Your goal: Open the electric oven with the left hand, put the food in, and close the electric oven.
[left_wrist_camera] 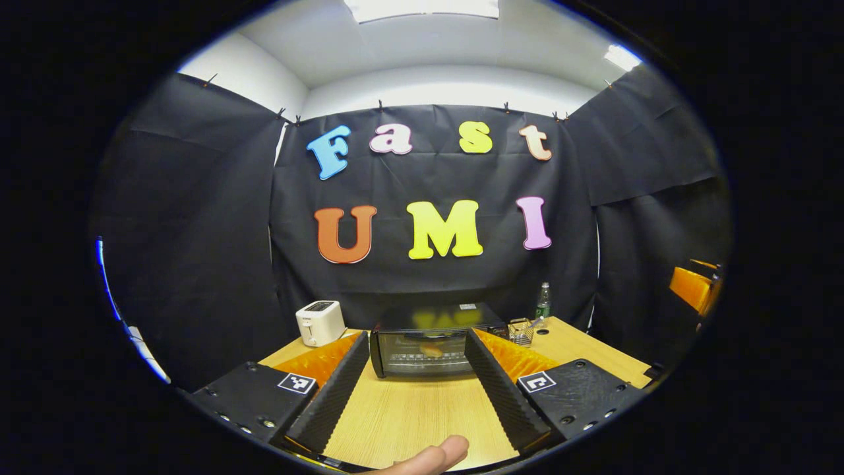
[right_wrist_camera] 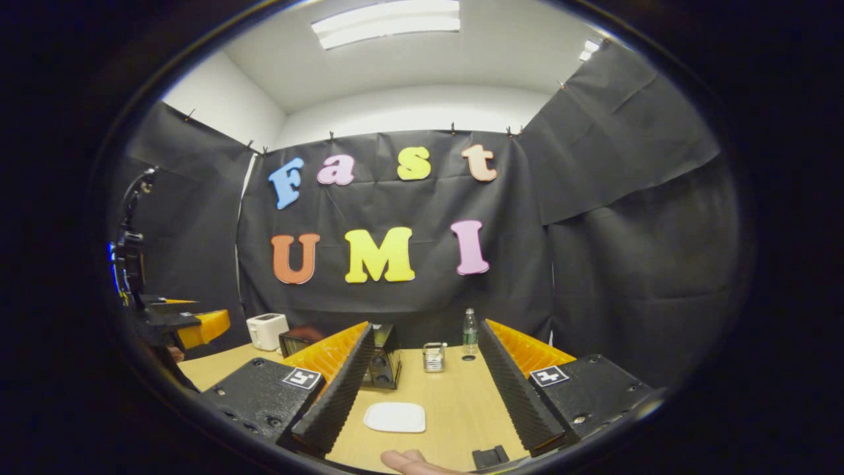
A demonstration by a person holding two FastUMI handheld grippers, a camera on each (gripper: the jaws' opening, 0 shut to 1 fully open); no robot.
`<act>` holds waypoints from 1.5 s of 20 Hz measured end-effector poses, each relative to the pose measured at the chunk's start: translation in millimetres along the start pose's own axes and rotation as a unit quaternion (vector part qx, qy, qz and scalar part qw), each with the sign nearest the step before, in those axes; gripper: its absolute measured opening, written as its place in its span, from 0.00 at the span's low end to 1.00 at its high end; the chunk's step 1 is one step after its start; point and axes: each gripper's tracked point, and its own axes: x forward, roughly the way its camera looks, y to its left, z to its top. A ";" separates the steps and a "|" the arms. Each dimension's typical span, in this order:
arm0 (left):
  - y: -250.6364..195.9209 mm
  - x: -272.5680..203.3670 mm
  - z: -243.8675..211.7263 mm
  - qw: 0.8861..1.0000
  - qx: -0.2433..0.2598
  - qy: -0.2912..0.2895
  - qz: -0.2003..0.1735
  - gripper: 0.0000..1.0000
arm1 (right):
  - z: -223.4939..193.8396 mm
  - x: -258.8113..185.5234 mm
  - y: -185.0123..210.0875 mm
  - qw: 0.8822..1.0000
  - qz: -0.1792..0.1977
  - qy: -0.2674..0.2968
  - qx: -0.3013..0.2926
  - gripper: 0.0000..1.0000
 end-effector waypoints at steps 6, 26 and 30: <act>4.8 -45.0 -0.9 1.000 -0.008 -0.007 0.006 0.95 | -7.8 0.9 10.7 0.999 0.006 0.037 -0.001 0.94; 22.7 -64.4 6.8 1.000 -0.014 -0.007 0.014 0.95 | -16.3 -12.9 8.8 0.999 0.021 0.039 0.003 0.94; 18.3 -65.5 5.6 1.000 -0.011 -0.008 0.008 1.00 | -14.6 -14.4 7.0 0.999 0.022 0.037 0.000 0.94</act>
